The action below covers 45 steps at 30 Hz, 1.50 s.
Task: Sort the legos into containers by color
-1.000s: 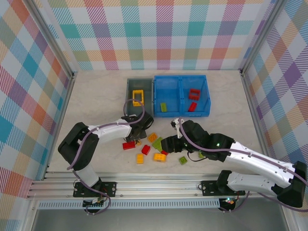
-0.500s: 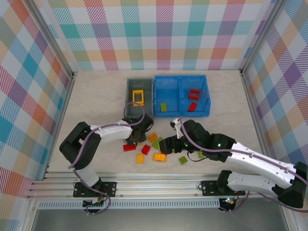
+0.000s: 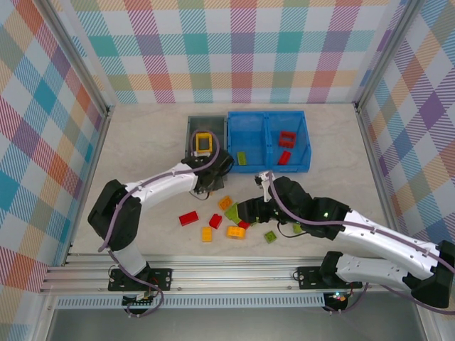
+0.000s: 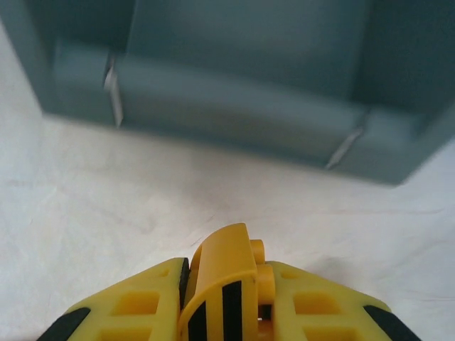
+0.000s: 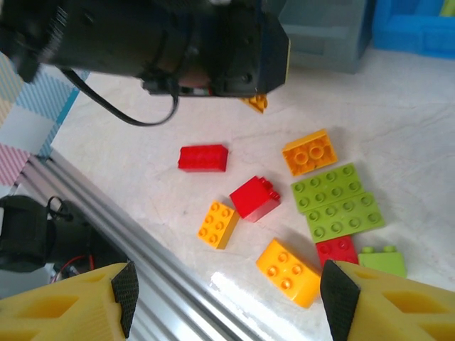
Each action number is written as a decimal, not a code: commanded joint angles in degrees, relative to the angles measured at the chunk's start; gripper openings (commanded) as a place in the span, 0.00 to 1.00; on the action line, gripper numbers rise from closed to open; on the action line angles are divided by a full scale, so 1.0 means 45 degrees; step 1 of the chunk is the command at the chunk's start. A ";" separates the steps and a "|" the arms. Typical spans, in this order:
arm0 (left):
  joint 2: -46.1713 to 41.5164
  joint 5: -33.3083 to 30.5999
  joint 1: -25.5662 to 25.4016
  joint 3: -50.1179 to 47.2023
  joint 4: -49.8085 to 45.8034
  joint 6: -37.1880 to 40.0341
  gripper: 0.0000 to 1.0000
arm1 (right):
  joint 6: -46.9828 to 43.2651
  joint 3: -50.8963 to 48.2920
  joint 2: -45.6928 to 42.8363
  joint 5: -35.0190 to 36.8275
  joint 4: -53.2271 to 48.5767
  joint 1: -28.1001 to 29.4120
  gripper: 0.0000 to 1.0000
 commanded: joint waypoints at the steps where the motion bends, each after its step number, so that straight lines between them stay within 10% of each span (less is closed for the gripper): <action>1: -0.0247 -0.0001 0.0891 0.1295 -0.0491 0.1807 0.18 | -0.0493 0.1074 0.0418 0.1143 0.1044 0.0023 0.70; 13: 0.4545 0.4385 0.4226 0.7330 0.0875 0.4970 0.16 | -0.1757 0.4252 0.4696 0.1860 0.3051 -0.0741 0.72; 27: 0.7186 0.5409 0.4446 0.9167 0.1188 0.4881 0.29 | -0.1642 0.5433 0.6633 0.2138 0.3388 -0.0760 0.73; 36: 0.5752 0.5348 0.4446 0.8325 0.1272 0.4741 0.52 | -0.0302 0.4320 0.5127 0.3535 0.1647 -0.0760 0.73; 45: 0.0534 0.5198 0.3148 0.4129 0.2622 0.3697 0.60 | 0.4618 0.2045 0.2472 0.3932 -0.7125 -0.2966 0.70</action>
